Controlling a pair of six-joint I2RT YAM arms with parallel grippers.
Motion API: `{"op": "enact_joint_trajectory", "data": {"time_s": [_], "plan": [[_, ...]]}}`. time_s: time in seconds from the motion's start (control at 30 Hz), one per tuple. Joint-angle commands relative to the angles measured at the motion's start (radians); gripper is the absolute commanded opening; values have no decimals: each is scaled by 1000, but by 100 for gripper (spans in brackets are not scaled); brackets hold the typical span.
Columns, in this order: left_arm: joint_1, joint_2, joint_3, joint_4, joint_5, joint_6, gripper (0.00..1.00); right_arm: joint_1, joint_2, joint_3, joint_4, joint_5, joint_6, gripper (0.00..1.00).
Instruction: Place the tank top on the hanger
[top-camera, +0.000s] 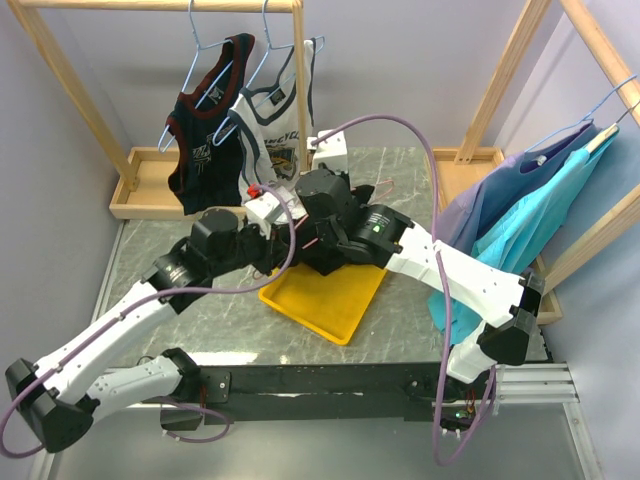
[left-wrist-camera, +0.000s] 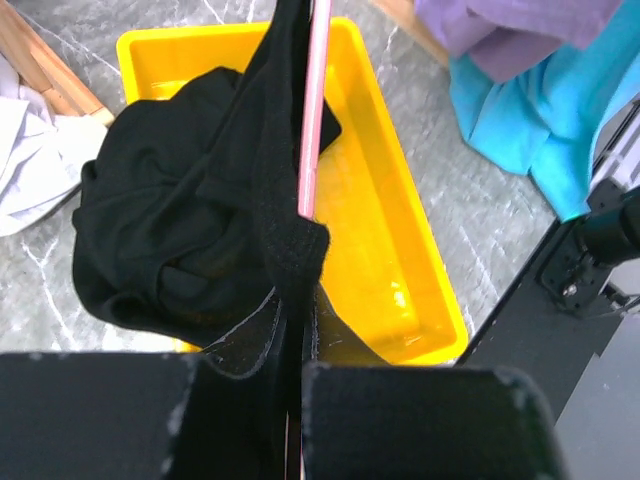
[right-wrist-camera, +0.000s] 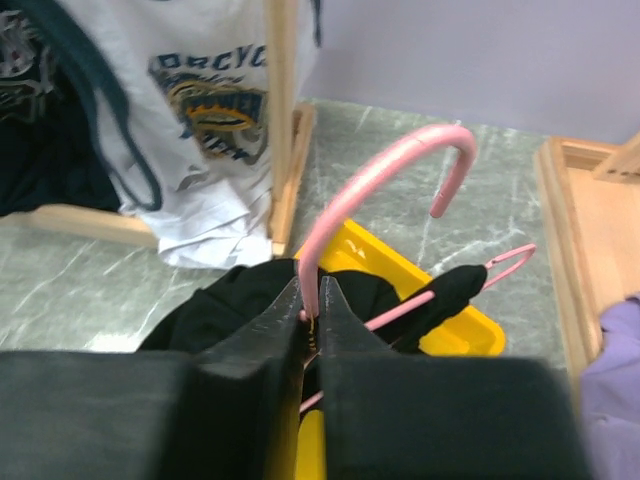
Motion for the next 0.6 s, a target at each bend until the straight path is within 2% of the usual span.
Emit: {"op": "enact_joint_trajectory", "data": {"time_s": [0.0, 0.13, 0.17, 0.23, 0.37, 0.47, 0.57], "plan": [[13, -85, -67, 184, -76, -116, 1, 4, -41, 37, 19, -19, -3, 24], [8, -129, -149, 245, -91, -169, 1, 9, -67, 3, 56, -57, -17, 44], [8, -146, -162, 254, -97, -181, 1, 9, -73, -2, 66, -78, -19, 52], [6, -157, -180, 268, -111, -187, 1, 10, -84, -22, 79, -114, -31, 60], [5, -178, -197, 265, -137, -196, 1, 10, -131, -61, 119, -252, -42, 82], [5, -201, -208, 258, -163, -212, 1, 10, -187, -101, 148, -367, -49, 93], [5, -235, -208, 232, -173, -219, 1, 10, -240, -138, 166, -424, -36, 97]]}}
